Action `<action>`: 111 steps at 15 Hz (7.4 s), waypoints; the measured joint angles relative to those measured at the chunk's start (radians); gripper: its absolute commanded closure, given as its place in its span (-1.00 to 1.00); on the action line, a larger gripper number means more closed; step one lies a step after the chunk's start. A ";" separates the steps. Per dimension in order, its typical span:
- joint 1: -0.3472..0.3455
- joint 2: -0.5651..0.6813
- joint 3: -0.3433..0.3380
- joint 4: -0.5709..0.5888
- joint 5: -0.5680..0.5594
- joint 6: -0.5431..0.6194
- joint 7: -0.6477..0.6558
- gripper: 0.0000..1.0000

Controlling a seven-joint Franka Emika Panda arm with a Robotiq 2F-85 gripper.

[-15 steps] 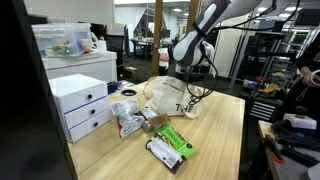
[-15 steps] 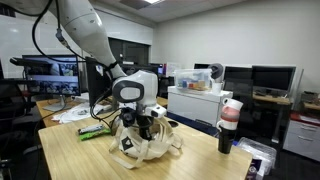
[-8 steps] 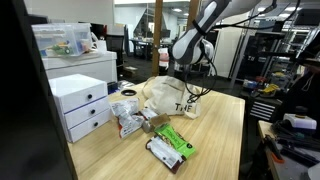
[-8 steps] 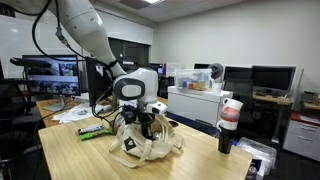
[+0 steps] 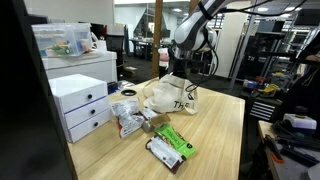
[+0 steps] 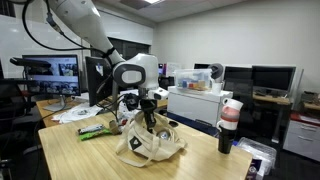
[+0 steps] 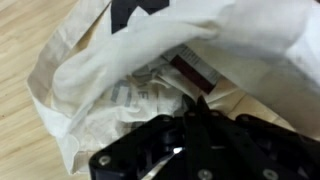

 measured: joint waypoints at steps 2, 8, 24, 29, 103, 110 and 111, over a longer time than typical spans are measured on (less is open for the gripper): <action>0.000 -0.024 0.000 -0.013 0.000 -0.010 0.000 0.98; 0.001 -0.042 -0.001 -0.031 0.000 -0.015 0.000 0.98; 0.048 -0.068 -0.008 -0.043 -0.063 -0.015 0.000 -1.00; 0.073 -0.080 -0.013 -0.066 -0.097 -0.021 0.058 -1.00; 0.087 -0.006 -0.077 -0.046 -0.115 -0.055 0.332 1.00; 0.082 -0.042 -0.076 -0.048 -0.115 -0.056 0.298 0.99; 0.079 -0.058 -0.076 -0.051 -0.113 -0.057 0.286 0.99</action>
